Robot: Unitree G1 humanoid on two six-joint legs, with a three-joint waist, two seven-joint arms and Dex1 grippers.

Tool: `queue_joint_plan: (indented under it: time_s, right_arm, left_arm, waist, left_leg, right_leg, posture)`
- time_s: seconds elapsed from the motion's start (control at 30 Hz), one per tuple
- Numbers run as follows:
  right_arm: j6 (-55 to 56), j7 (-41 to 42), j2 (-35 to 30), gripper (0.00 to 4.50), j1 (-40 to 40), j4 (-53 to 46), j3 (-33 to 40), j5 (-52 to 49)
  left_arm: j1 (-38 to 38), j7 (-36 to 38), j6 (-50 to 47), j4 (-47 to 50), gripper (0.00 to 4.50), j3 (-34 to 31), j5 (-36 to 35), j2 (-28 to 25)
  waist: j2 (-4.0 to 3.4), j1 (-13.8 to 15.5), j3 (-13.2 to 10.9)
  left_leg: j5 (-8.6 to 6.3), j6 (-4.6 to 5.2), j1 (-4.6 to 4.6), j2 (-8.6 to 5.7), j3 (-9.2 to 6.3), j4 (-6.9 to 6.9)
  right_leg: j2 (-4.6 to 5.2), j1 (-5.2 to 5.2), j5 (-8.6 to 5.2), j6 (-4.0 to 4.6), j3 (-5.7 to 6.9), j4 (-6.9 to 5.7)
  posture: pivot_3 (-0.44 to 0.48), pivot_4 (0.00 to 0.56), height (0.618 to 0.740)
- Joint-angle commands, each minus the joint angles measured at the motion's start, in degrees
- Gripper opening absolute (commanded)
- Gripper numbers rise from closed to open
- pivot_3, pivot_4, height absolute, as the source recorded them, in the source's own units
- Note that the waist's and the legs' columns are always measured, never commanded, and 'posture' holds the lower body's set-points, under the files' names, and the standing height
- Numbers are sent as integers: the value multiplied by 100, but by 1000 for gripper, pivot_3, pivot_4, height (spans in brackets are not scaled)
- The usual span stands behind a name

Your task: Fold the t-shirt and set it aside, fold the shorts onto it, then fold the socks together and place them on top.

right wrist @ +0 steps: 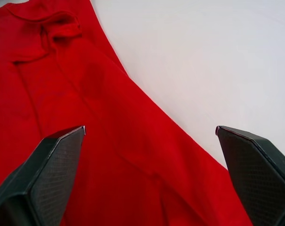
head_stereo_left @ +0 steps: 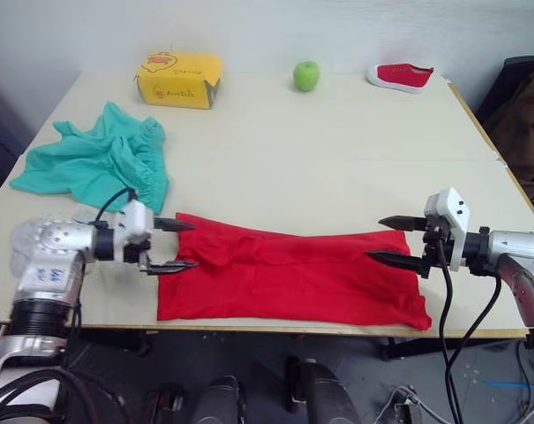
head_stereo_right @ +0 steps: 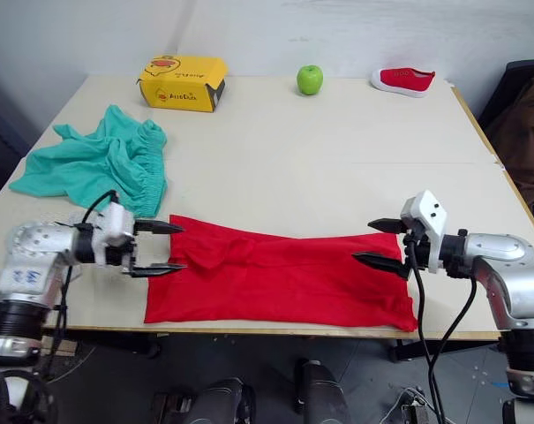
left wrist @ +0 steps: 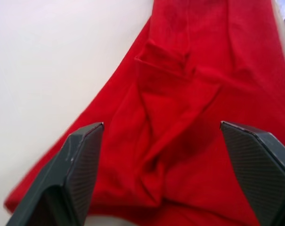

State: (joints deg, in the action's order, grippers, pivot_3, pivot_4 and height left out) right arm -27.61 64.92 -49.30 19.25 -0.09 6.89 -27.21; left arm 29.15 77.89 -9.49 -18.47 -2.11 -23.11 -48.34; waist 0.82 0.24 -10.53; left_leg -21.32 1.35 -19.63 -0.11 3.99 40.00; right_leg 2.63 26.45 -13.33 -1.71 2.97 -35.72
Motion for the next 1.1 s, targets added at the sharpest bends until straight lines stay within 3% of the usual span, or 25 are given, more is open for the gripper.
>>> queue_joint_plan:
  time_s: [0.03, 0.1, 0.2, 0.43, 0.5, 0.8, 1.1]
  right_arm:
    - [-39, -65, 102, 4330, 63, -249, 158, -188]
    - [-95, -130, 194, 3906, 109, -324, 140, -235]
    - [-134, -206, 290, 2926, 165, -369, 70, -204]
    - [-132, -464, 263, 521, 365, 469, -309, 456]
    - [-138, -461, 247, 38, 352, 629, -414, 574]
    - [-49, -773, -242, 38, -385, 879, -403, 1216]
    - [-327, -371, -504, 38, -1068, -114, 794, 173]
  left_arm:
    - [655, -143, -1827, 203, 3847, -309, -736, -160]
    - [1176, -456, -2194, -222, 3433, -346, -745, 70]
    - [1683, -602, -2177, -774, 2513, -200, -461, 339]
    - [2231, -532, -603, -2001, 266, 824, 899, 1094]
    - [2310, -610, -310, -2328, 0, 942, 1159, 1226]
    - [2369, -887, 910, -3673, 0, 1165, 2038, 1323]
    - [2527, -1106, 1171, -4068, 0, 850, 2006, 1404]
  waist:
    - [0, 17, 0]
    - [0, 53, 0]
    - [0, 76, 0]
    - [0, 81, 0]
    - [1, 82, 0]
    - [14, 98, 8]
    - [26, 70, 16]
  left_leg:
    - [-5, 11, -3, -1, -6, 2]
    - [-6, 14, -3, -4, -7, 4]
    - [1, 3, -4, -8, -6, 5]
    - [3, -2, -11, -10, 4, 6]
    - [3, -2, -13, -9, 3, 6]
    - [3, -2, -5, -7, 1, 7]
    - [-4, 9, 21, -9, -3, 5]
  right_leg:
    - [1, -2, 0, 0, 3, 5]
    - [2, -4, 0, -1, 4, 6]
    - [1, -4, 1, -2, 4, 3]
    - [-4, 4, 1, -2, 3, 3]
    - [-4, 6, 1, -2, 2, 5]
    - [0, -2, 1, -3, 4, 6]
    - [6, -30, 2, -5, 4, 19]
  posture:
    - [0, 150, 740]
    - [0, 150, 740]
    - [0, 150, 740]
    - [0, 150, 740]
    - [0, 150, 740]
    - [0, 150, 740]
    - [0, 150, 740]
